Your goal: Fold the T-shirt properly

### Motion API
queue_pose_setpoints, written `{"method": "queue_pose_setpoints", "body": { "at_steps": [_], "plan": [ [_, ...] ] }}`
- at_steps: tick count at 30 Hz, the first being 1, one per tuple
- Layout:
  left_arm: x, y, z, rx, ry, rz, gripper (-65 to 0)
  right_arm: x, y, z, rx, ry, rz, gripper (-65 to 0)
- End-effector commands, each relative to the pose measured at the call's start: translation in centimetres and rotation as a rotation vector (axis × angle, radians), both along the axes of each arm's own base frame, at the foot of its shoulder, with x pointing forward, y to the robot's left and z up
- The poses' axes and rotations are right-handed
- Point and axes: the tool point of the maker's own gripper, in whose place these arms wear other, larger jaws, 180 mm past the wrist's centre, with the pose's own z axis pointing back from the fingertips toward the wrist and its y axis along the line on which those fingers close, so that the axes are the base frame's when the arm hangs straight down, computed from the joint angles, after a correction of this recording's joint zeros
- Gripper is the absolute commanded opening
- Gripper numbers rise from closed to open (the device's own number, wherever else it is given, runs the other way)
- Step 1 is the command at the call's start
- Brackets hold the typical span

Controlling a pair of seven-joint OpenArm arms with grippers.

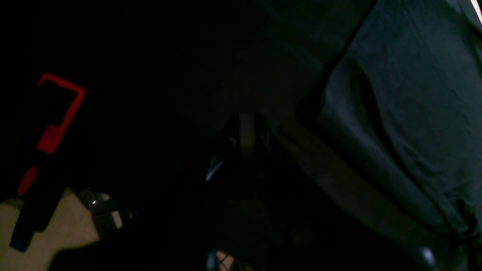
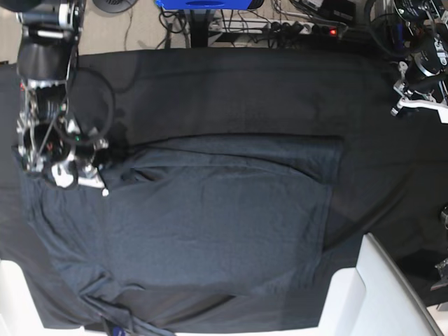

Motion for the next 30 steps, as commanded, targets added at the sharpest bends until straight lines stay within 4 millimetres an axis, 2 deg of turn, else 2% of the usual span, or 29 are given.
{"method": "queue_pose_setpoints", "body": {
  "at_steps": [1,3,7,12,19,22,25,29,30],
  "plan": [
    [0.5,0.5,1.0,0.023,-0.031,-0.007,-65.0,1.5,-0.5,1.3,0.0,-0.045,-0.004,-64.8],
    [0.5,0.5,0.9,0.021,-0.029,-0.006,-65.0,2.3,-0.4,1.7,0.005,-0.055,-0.005,-64.8],
    [0.5,0.6,0.9,0.022,-0.029,-0.006,-65.0,3.1,-0.3,0.9,0.026,-0.014,-0.016,-64.8],
    [0.7,0.6,1.0,0.021,-0.033,-0.005,-65.0,4.6,-1.0,0.6,-0.006,-0.028,-0.062,-64.8],
    [0.7,0.5,1.0,0.02,-0.034,-0.006,-65.0,8.0,-2.5,3.8,-0.072,-0.166,-0.095,-64.8],
    [0.8,0.4,0.9,0.019,-0.034,-0.009,-65.0,9.5,-2.5,6.9,-0.099,-0.31,-0.035,-64.8],
    [0.8,0.3,0.9,0.018,-0.033,-0.012,-65.0,8.7,-3.6,8.5,-0.172,-0.357,0.06,-64.2],
    [0.6,0.5,0.8,0.043,-0.013,-0.018,-65.0,5.6,-4.5,7.3,-0.146,-0.165,0.098,-65.0],
    [0.5,0.7,0.7,0.066,0.002,-0.023,-65.0,4.8,-5.6,6.7,-0.143,-0.141,0.055,-65.0]
  ]
}}
